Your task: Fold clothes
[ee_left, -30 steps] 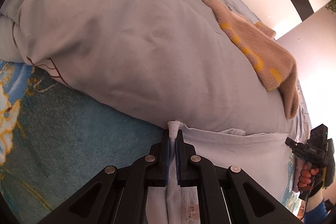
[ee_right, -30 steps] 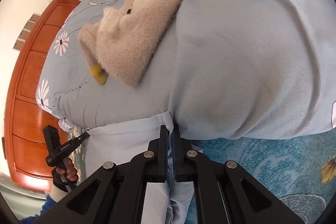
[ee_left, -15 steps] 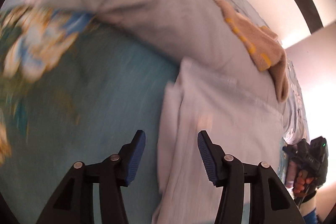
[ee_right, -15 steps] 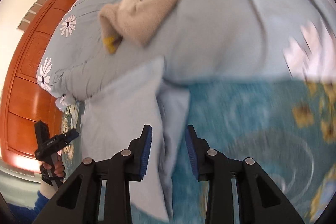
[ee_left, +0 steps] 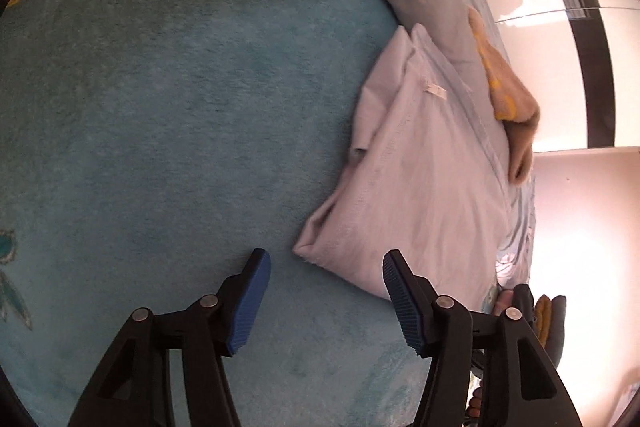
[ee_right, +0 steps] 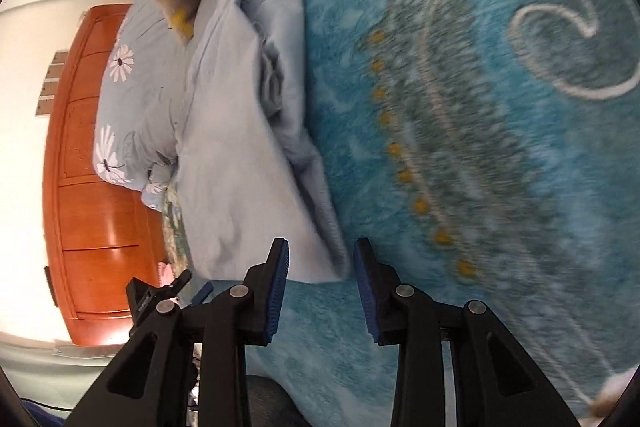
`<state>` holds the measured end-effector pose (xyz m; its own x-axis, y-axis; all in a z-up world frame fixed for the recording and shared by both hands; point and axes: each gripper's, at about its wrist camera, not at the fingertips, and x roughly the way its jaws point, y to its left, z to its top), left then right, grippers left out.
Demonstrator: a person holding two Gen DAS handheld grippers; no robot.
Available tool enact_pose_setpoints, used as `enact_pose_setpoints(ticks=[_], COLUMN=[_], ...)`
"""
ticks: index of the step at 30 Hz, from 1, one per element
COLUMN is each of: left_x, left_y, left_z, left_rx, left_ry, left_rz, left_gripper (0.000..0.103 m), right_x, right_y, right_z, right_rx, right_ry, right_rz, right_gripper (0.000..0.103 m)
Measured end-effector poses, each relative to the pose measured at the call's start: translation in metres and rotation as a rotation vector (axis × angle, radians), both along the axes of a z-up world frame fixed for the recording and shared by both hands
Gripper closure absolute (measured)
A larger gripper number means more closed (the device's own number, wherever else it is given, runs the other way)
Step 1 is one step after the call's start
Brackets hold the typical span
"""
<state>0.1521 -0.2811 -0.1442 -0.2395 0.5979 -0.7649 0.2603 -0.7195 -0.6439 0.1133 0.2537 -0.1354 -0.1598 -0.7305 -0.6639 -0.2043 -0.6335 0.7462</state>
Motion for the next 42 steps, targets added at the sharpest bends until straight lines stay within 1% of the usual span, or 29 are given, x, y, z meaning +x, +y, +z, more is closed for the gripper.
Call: enact_pose_setpoints(ticks=[5, 7, 8, 9, 10, 11, 12, 13, 15, 18, 25, 26, 28, 29, 31, 35, 39, 40, 42], left_x=[-0.014, -0.014, -0.003, -0.003, -0.001, 0.000, 0.001, 0.002, 0.003, 0.003, 0.012, 0.017, 0.036, 0.044, 0.063, 0.086, 0.086, 0.087, 0.090], left_y=[0.015, 0.016, 0.006, 0.000, -0.003, -0.002, -0.005, -0.007, -0.007, -0.002, 0.000, -0.002, -0.020, -0.022, -0.025, -0.028, -0.010, -0.010, -0.011], left_z=[-0.008, -0.006, -0.005, -0.006, -0.007, -0.009, -0.011, -0.012, -0.012, -0.006, 0.023, 0.026, 0.031, 0.032, 0.038, 0.034, 0.015, 0.016, 0.021], left_rx=[0.042, 0.045, 0.055, 0.065, 0.067, 0.063, 0.059, 0.055, 0.044, 0.010, -0.022, -0.032, -0.040, -0.035, -0.026, -0.026, -0.039, -0.033, -0.015], left_ry=[0.024, 0.040, 0.044, 0.044, 0.043, 0.037, 0.030, 0.023, 0.012, 0.003, 0.001, -0.001, -0.012, -0.023, -0.028, -0.047, -0.098, -0.096, -0.089], left_rz=[-0.001, 0.007, 0.019, 0.037, 0.050, 0.061, 0.069, 0.078, 0.086, 0.092, 0.080, 0.072, 0.057, 0.056, 0.050, 0.035, 0.024, 0.033, 0.038], left_gripper=[0.042, 0.042, 0.043, 0.050, 0.055, 0.067, 0.076, 0.079, 0.091, 0.096, 0.097, 0.097, 0.097, 0.097, 0.097, 0.097, 0.097, 0.097, 0.093], right_x=[-0.006, -0.007, -0.009, -0.009, -0.008, -0.007, -0.007, -0.006, -0.005, -0.005, -0.001, 0.003, 0.014, 0.019, 0.034, 0.058, 0.062, 0.063, 0.063], right_y=[-0.006, -0.008, -0.011, -0.012, -0.012, -0.012, -0.012, -0.011, -0.009, -0.004, -0.003, -0.001, 0.002, 0.004, 0.010, 0.019, 0.019, 0.018, 0.018], right_z=[-0.009, -0.010, -0.012, -0.013, -0.014, -0.015, -0.015, -0.015, -0.014, -0.005, 0.034, 0.039, 0.046, 0.049, 0.050, 0.046, 0.035, 0.033, 0.034], right_rx=[-0.065, -0.078, -0.088, -0.094, -0.092, -0.090, -0.089, -0.088, -0.078, -0.042, -0.012, -0.005, 0.017, 0.028, 0.043, 0.075, 0.092, 0.094, 0.103], right_ry=[0.013, 0.021, 0.018, 0.016, 0.013, 0.011, 0.004, -0.003, -0.013, -0.012, 0.032, 0.034, 0.033, 0.032, 0.012, -0.033, -0.082, -0.093, -0.099], right_rz=[-0.052, -0.067, -0.079, -0.089, -0.097, -0.105, -0.109, -0.114, -0.120, -0.111, -0.080, -0.077, -0.069, -0.066, -0.071, -0.077, -0.101, -0.109, -0.109], right_gripper=[0.068, 0.068, 0.068, 0.070, 0.078, 0.082, 0.088, 0.091, 0.095, 0.096, 0.097, 0.097, 0.098, 0.098, 0.098, 0.097, 0.097, 0.097, 0.097])
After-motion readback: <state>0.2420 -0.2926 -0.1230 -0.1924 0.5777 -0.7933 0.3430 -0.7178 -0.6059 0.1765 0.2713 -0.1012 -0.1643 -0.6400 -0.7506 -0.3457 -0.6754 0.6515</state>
